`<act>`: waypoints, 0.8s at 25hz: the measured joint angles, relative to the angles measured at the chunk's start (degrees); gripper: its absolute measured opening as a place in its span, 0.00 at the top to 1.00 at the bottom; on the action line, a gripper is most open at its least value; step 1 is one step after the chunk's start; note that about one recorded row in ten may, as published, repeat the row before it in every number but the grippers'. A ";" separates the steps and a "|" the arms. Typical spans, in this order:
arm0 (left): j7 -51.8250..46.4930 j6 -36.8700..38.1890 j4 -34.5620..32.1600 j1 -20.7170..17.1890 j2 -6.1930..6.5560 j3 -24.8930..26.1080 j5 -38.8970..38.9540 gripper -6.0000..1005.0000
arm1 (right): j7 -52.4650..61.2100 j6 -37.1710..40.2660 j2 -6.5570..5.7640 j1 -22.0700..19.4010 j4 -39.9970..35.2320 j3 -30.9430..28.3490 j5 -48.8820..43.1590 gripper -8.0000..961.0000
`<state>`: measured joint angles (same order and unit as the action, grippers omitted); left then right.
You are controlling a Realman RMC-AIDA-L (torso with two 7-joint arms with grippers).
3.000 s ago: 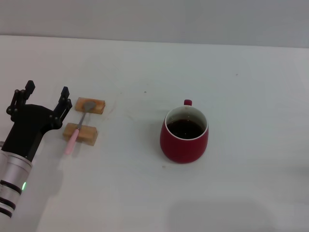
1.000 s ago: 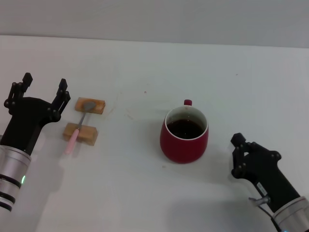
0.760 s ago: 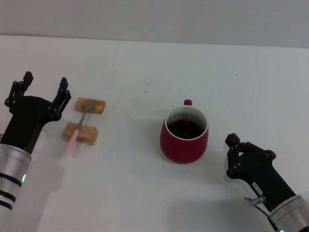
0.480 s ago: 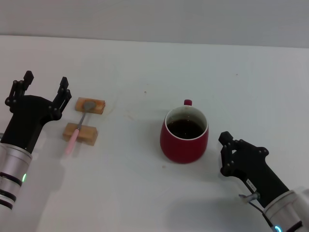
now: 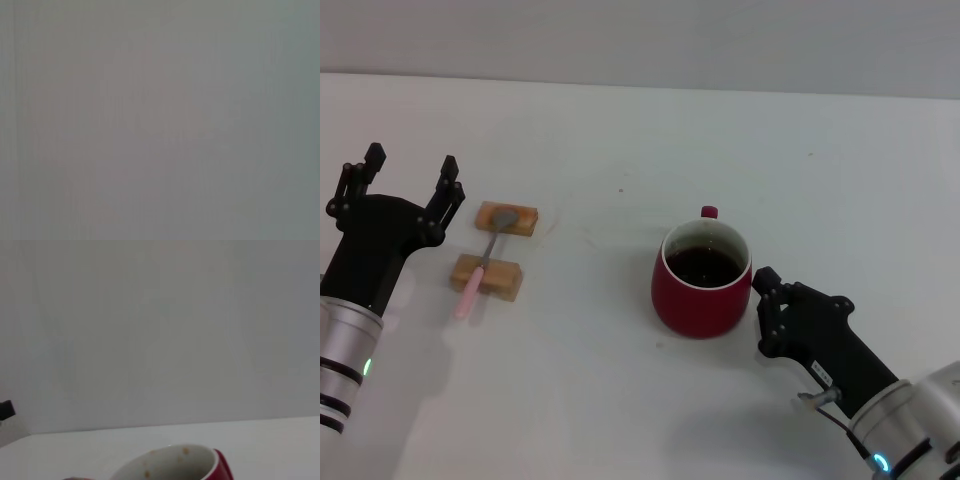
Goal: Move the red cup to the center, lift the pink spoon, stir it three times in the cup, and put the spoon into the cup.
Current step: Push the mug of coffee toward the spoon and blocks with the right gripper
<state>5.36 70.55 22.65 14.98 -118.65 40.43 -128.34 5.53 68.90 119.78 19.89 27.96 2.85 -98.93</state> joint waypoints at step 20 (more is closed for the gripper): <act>0.00 0.06 -0.07 0.02 0.00 0.00 0.02 0.19 | 1.03 -3.83 -0.02 3.81 -0.28 -0.48 -1.27 0.99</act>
<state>5.36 70.61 22.58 15.01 -118.65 40.43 -128.32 6.57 65.07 119.75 23.70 27.69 2.37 -100.20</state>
